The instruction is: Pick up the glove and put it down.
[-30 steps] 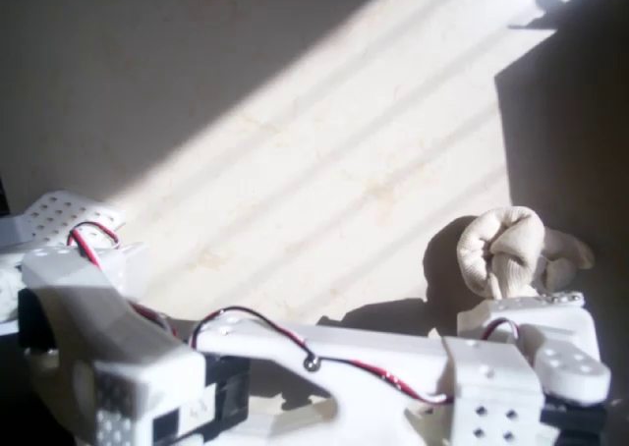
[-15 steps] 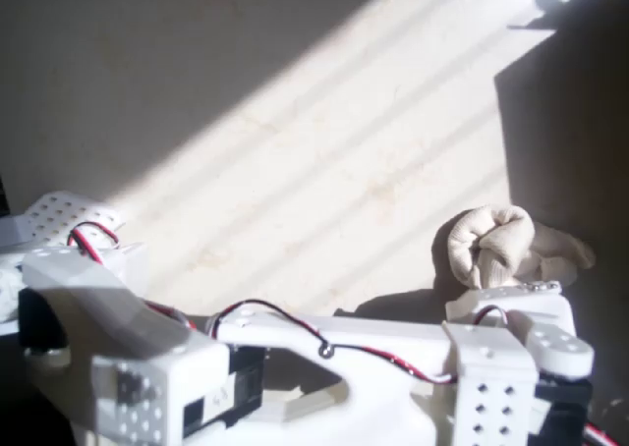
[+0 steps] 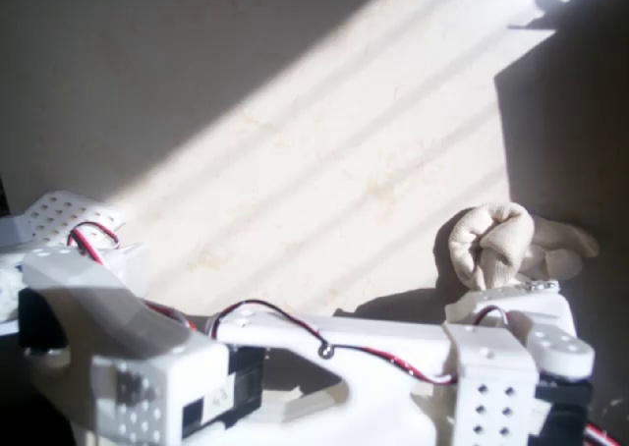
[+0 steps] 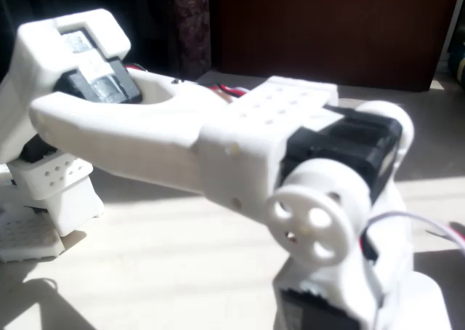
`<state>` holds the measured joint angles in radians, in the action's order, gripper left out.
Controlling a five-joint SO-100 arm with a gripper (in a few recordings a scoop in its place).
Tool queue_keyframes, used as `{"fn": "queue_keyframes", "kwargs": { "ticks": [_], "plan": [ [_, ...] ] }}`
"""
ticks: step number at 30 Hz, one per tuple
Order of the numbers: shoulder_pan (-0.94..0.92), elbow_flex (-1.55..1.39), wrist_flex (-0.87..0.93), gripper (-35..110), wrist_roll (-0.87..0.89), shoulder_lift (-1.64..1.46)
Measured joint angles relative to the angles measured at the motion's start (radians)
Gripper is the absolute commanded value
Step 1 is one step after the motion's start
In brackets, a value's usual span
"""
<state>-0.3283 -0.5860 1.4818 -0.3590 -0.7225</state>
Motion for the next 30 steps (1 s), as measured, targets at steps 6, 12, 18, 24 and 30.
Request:
{"fn": "queue_keyframes", "kwargs": {
  "ticks": [6, 12, 18, 24, 30],
  "plan": [
    [0.000, 0.000, 0.061, 32, -0.005, 0.000],
    [0.000, 0.000, 0.072, 32, -0.006, -0.025],
    [0.021, 0.000, 0.129, 32, -0.006, -0.186],
    [0.132, 0.000, 0.158, 32, -0.006, -0.241],
    [0.288, 0.000, 0.158, 32, 0.044, -0.241]
  ]
}}
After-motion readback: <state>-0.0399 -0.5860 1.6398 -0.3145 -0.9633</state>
